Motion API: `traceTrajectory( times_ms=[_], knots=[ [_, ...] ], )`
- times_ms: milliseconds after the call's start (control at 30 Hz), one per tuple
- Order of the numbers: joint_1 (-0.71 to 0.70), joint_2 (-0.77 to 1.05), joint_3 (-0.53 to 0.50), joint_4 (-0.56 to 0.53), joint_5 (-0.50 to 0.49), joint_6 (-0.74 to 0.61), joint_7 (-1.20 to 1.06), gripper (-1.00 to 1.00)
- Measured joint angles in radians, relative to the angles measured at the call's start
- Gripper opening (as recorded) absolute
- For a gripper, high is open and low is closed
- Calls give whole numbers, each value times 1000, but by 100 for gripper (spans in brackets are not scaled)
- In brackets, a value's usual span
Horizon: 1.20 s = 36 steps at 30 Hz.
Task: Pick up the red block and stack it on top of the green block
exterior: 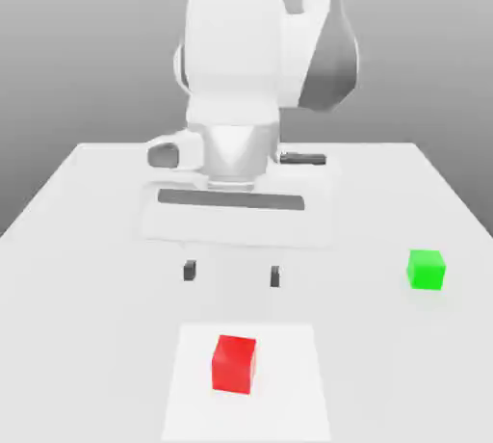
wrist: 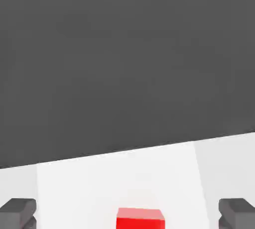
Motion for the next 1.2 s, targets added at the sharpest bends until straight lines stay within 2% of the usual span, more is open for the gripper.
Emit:
traceTrajectory(
  times_ms=[100,267,300,533,733,1033,1200],
  knots=[
    [-2,109,-1,-40,4,65,11,0],
    [2,290,-6,-23,-1,215,17,0],
    [2,318,-7,-19,-3,238,19,-100],
    [0,320,-5,-19,-6,241,21,-100],
    [1,131,6,-48,5,81,12,-100],
    [349,-14,164,-107,124,8,-155,-100],
    [493,-79,270,-142,165,-18,-234,-100]
  ],
)
